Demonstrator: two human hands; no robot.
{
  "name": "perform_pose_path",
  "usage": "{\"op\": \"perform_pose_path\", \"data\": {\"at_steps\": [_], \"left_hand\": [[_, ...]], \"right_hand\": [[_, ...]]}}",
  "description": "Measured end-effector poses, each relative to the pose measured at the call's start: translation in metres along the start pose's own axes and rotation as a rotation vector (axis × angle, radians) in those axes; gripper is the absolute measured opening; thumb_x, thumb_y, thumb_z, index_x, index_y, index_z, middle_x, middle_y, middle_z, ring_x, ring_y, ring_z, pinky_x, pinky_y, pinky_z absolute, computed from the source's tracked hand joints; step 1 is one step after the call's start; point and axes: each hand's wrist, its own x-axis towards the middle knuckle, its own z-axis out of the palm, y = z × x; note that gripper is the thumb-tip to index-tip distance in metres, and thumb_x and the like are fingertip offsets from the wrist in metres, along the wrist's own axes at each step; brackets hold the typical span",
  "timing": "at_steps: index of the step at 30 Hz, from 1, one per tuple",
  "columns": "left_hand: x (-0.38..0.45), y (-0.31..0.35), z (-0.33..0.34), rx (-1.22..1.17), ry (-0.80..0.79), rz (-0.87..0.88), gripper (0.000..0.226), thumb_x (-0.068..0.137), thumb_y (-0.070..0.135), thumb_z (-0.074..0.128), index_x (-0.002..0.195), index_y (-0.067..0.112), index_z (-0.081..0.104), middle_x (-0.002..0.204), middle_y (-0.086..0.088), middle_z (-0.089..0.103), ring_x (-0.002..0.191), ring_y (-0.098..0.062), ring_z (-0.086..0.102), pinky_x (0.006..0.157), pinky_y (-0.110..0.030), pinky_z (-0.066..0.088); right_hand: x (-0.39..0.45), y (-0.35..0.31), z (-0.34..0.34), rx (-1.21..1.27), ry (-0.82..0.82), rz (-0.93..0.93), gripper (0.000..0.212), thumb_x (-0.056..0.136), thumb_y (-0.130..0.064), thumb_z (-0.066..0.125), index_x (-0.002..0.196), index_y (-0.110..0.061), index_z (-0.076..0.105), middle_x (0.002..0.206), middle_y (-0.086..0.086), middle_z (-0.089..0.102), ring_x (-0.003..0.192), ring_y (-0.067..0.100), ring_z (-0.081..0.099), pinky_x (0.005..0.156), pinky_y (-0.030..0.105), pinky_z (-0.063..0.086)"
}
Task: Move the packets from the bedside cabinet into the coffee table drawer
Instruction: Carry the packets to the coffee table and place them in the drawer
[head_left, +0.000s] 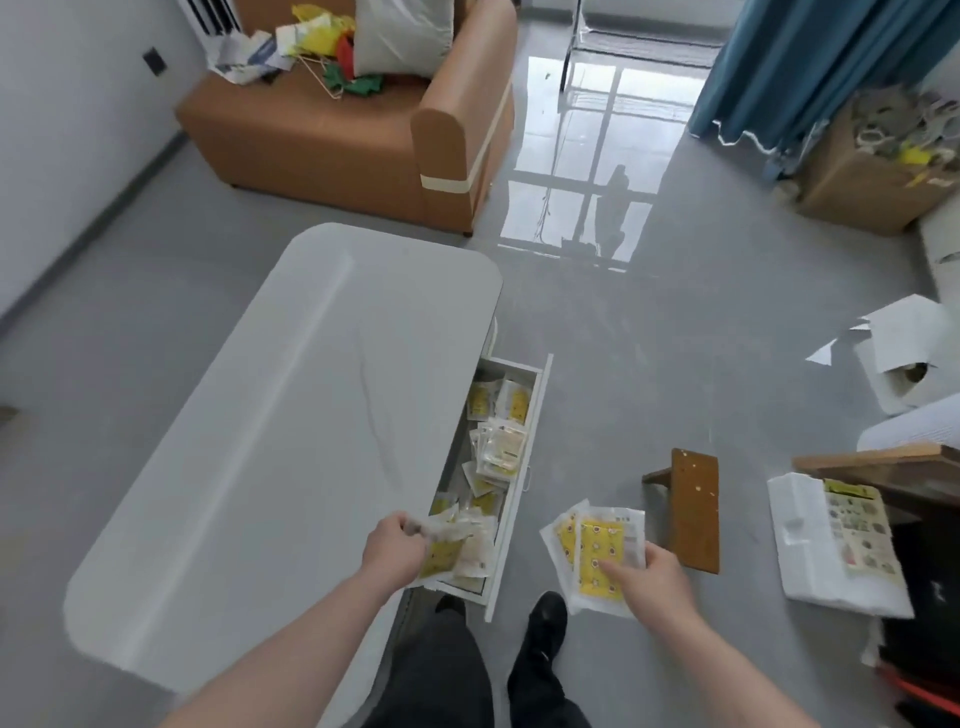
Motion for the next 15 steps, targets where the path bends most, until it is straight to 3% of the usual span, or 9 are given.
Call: {"op": "perform_pose_path", "data": {"at_steps": [6, 12, 15], "left_hand": [[0.077, -0.016, 0.057, -0.059, -0.025, -0.142, 0.009, 0.091, 0.013, 0.056, 0.083, 0.019, 0.057, 0.088, 0.000, 0.062, 0.075, -0.017, 0.055, 0.061, -0.028, 0.043], [0.160, -0.047, 0.121, -0.103, -0.040, -0.208, 0.007, 0.092, 0.016, 0.059, 0.096, 0.020, 0.063, 0.096, 0.001, 0.065, 0.083, -0.017, 0.060, 0.061, -0.027, 0.043], [0.188, -0.065, 0.149, -0.143, -0.024, -0.219, 0.007, 0.091, 0.018, 0.062, 0.091, 0.025, 0.062, 0.096, 0.003, 0.065, 0.081, -0.013, 0.060, 0.063, -0.028, 0.044]], "right_hand": [[0.085, 0.004, 0.019, -0.075, -0.081, 0.001, 0.010, 0.089, -0.019, 0.081, 0.095, -0.027, 0.078, 0.084, -0.015, 0.080, 0.076, 0.004, 0.076, 0.068, 0.028, 0.057], [0.163, 0.034, 0.057, -0.120, -0.106, -0.006, 0.010, 0.087, -0.019, 0.082, 0.093, -0.026, 0.079, 0.081, -0.017, 0.079, 0.070, -0.001, 0.074, 0.065, 0.028, 0.053], [0.190, 0.052, 0.075, -0.129, -0.123, 0.002, 0.009, 0.088, -0.020, 0.082, 0.093, -0.028, 0.079, 0.081, -0.018, 0.079, 0.070, -0.002, 0.074, 0.065, 0.027, 0.053]]}}
